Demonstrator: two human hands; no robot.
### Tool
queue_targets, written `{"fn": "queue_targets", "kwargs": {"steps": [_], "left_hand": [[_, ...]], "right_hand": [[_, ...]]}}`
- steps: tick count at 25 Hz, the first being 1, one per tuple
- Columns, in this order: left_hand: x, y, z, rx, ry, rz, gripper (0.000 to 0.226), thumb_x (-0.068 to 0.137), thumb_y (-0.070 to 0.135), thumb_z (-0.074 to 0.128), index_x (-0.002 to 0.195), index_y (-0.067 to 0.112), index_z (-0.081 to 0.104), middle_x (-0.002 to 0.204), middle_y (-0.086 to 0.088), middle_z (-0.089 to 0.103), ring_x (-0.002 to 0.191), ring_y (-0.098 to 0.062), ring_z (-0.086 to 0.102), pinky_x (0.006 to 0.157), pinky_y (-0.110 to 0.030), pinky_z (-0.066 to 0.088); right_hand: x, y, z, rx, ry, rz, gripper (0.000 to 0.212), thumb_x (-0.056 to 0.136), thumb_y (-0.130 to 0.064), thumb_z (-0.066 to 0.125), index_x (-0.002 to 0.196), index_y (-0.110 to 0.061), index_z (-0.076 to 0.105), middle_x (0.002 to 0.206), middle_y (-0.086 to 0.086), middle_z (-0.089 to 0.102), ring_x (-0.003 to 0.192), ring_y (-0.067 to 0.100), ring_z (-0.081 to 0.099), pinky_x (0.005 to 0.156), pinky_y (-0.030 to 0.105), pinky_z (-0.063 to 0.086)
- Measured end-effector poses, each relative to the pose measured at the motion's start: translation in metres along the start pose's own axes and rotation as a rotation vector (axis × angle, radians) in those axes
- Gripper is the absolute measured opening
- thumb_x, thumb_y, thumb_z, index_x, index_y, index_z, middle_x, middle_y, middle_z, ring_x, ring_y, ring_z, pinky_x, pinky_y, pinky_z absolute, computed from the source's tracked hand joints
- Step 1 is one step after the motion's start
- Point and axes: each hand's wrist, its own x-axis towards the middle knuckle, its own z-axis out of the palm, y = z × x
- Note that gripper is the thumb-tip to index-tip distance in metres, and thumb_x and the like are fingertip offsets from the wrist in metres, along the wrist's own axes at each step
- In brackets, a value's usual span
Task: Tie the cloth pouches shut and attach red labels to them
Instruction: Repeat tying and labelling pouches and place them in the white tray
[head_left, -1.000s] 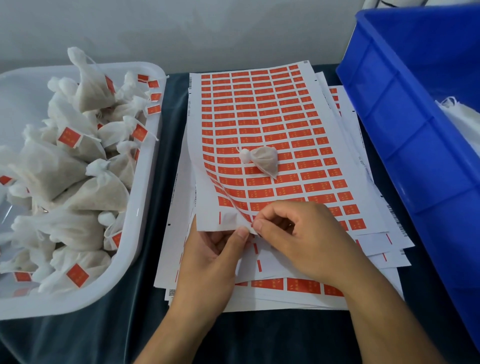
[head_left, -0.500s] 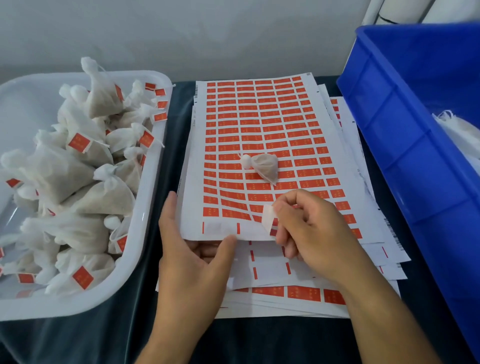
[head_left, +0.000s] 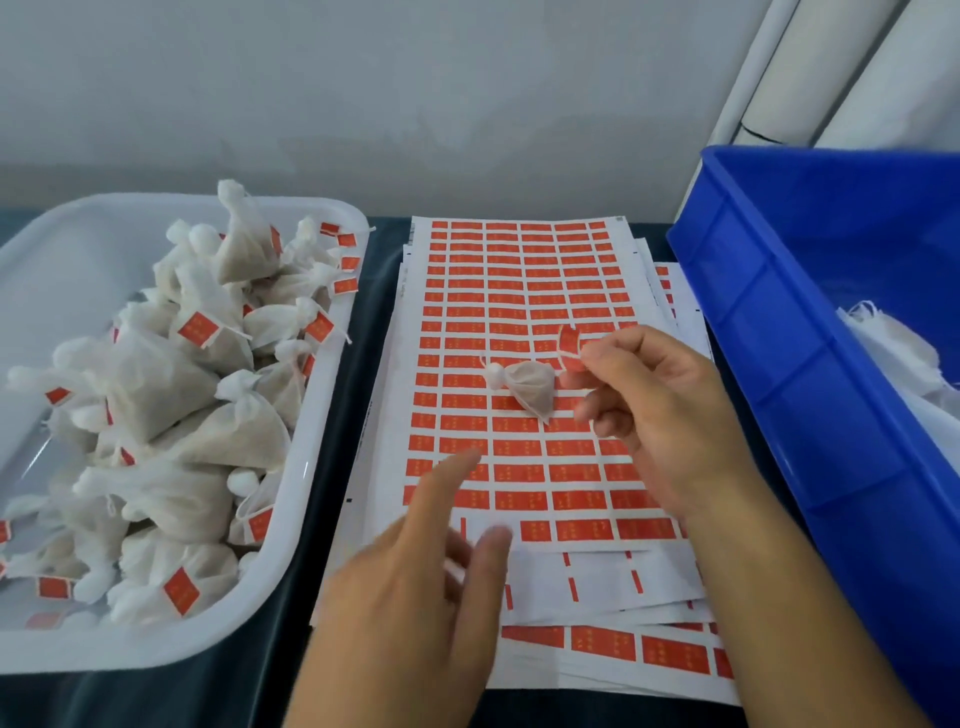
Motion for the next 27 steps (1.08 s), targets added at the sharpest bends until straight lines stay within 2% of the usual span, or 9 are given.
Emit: {"fn": "queue_targets", "kwargs": {"steps": [3,5,7,12,14,18,20,23,27], "left_hand": [[0.053,0.011,0.019,-0.014,-0.082,-0.117,0.051,0.094,0.07,0.036,0.139,0.071,0.011,0.1,0.039,0.054,0.073,0.012,0.059,0.067,-0.006,0.049],[0.09,0.011,0.033,0.018,-0.091,-0.162,0.053,0.098,0.067,0.035,0.147,0.062,0.014,0.13,0.027,0.058,0.103,-0.003,0.066,0.089,-0.031,0.058],[0.117,0.005,0.04,0.006,-0.056,-0.207,0.049,0.102,0.06,0.034,0.15,0.052,0.026,0.144,0.015,0.057,0.118,-0.015,0.064,0.094,-0.041,0.056],[0.146,-0.021,0.053,0.023,-0.017,-0.236,0.028,0.106,0.049,0.039,0.119,0.037,0.061,0.114,0.017,0.068,0.075,0.002,0.056,0.073,-0.017,0.045],[0.144,-0.024,0.056,-0.048,0.015,-0.21,0.025,0.105,0.045,0.048,0.124,0.039,0.063,0.111,0.023,0.064,0.079,0.004,0.058,0.072,-0.011,0.04],[0.134,-0.028,0.056,-0.149,0.103,-0.208,0.043,0.101,0.049,0.053,0.143,0.049,0.044,0.128,0.022,0.062,0.103,-0.004,0.065,0.081,-0.021,0.053],[0.131,-0.029,0.051,-0.046,0.109,-0.179,0.051,0.098,0.06,0.041,0.147,0.056,0.027,0.12,0.024,0.061,0.084,0.001,0.063,0.068,-0.018,0.055],[0.128,-0.027,0.046,0.044,0.11,-0.129,0.054,0.092,0.069,0.025,0.145,0.06,0.02,0.09,0.032,0.051,0.059,0.005,0.055,0.046,-0.004,0.035],[0.13,-0.029,0.056,0.173,0.047,-0.103,0.053,0.093,0.072,0.022,0.142,0.055,0.037,0.114,0.024,0.066,0.085,-0.005,0.067,0.069,-0.024,0.056]], "right_hand": [[0.021,0.008,0.005,-0.08,0.146,-0.014,0.006,0.095,-0.035,0.071,0.092,-0.029,0.071,0.082,-0.007,0.076,0.068,0.013,0.073,0.06,0.017,0.056],[0.027,0.02,0.007,-0.071,0.202,0.013,0.007,0.095,-0.036,0.071,0.096,-0.029,0.069,0.081,-0.007,0.076,0.068,0.012,0.074,0.059,0.016,0.056],[0.027,0.031,0.008,-0.064,0.24,0.041,0.008,0.095,-0.037,0.071,0.098,-0.031,0.067,0.082,-0.009,0.076,0.069,0.011,0.074,0.058,0.015,0.055],[0.027,0.045,0.006,-0.067,0.251,0.068,0.011,0.095,-0.04,0.071,0.102,-0.034,0.065,0.084,-0.009,0.076,0.072,0.011,0.075,0.061,0.017,0.058],[0.027,0.047,0.004,-0.089,0.237,0.076,0.013,0.094,-0.042,0.071,0.104,-0.037,0.066,0.089,-0.01,0.076,0.076,0.009,0.075,0.062,0.017,0.059],[0.027,0.05,0.002,-0.095,0.209,0.072,0.015,0.094,-0.04,0.072,0.107,-0.038,0.066,0.09,-0.011,0.076,0.077,0.007,0.074,0.06,0.013,0.055],[0.027,0.05,0.001,-0.082,0.213,0.073,0.014,0.094,-0.039,0.071,0.106,-0.038,0.065,0.09,-0.011,0.076,0.077,0.008,0.075,0.06,0.013,0.056],[0.028,0.049,0.0,-0.06,0.216,0.07,0.014,0.094,-0.04,0.071,0.107,-0.039,0.065,0.091,-0.012,0.076,0.077,0.009,0.075,0.062,0.016,0.057],[0.027,0.048,0.0,-0.049,0.205,0.055,0.014,0.095,-0.039,0.07,0.107,-0.038,0.065,0.091,-0.012,0.076,0.077,0.01,0.075,0.062,0.015,0.057]]}}
